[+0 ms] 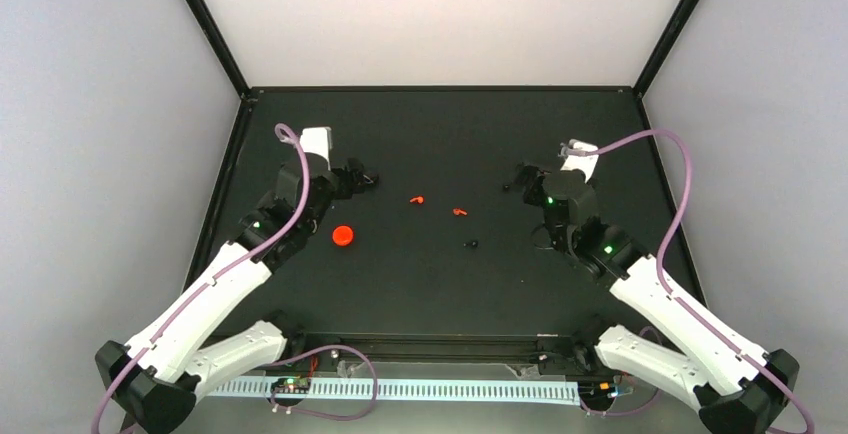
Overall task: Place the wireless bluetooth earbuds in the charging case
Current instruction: Pick up the charging case at the center of the board.
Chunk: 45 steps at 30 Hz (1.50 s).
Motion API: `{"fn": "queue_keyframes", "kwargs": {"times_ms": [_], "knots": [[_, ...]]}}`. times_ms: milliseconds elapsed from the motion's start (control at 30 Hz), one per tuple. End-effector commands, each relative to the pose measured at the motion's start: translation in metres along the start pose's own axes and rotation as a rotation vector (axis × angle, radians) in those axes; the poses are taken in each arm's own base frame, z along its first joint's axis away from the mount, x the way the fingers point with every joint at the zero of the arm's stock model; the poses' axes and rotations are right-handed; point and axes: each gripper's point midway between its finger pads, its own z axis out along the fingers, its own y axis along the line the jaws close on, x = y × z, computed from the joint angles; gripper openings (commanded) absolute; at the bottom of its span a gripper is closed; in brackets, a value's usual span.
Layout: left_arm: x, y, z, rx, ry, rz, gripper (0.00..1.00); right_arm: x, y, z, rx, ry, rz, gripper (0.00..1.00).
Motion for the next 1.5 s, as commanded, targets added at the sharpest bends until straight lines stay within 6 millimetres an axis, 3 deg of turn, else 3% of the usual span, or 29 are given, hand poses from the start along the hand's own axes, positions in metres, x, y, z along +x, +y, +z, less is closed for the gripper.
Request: {"fn": "queue_keyframes", "kwargs": {"times_ms": [0,167,333,533,700,900,1067,1300,1467], "knots": [[-0.017,-0.008,-0.017,0.066,-0.060,0.018,0.99,-0.004,0.009,-0.008,-0.095,-0.035,-0.024,1.00],[-0.020,-0.019,-0.031,0.154,-0.105,0.064,0.99,-0.003,0.046,-0.012,-0.300,-0.039,-0.055,1.00],[-0.026,-0.027,-0.044,0.229,-0.147,0.076,0.99,0.004,0.076,0.008,-0.330,0.034,-0.104,1.00],[-0.032,-0.019,-0.054,0.219,-0.180,0.041,0.99,0.052,0.116,0.053,-0.356,0.240,-0.212,0.99],[-0.035,-0.014,-0.057,0.197,-0.188,0.026,0.99,0.090,0.151,0.083,-0.413,0.377,-0.206,0.93],[-0.036,-0.004,-0.059,0.154,-0.200,0.002,0.99,0.130,0.231,0.101,-0.557,0.487,-0.299,0.88],[-0.043,0.013,-0.068,0.091,-0.248,-0.030,0.99,0.175,0.272,0.141,-0.564,0.570,-0.304,0.86],[-0.046,0.019,-0.073,0.072,-0.274,-0.049,0.99,0.205,0.317,0.185,-0.593,0.599,-0.332,0.85],[-0.046,0.018,-0.073,0.079,-0.271,-0.050,0.99,0.214,0.333,0.205,-0.585,0.575,-0.359,0.85]]}}
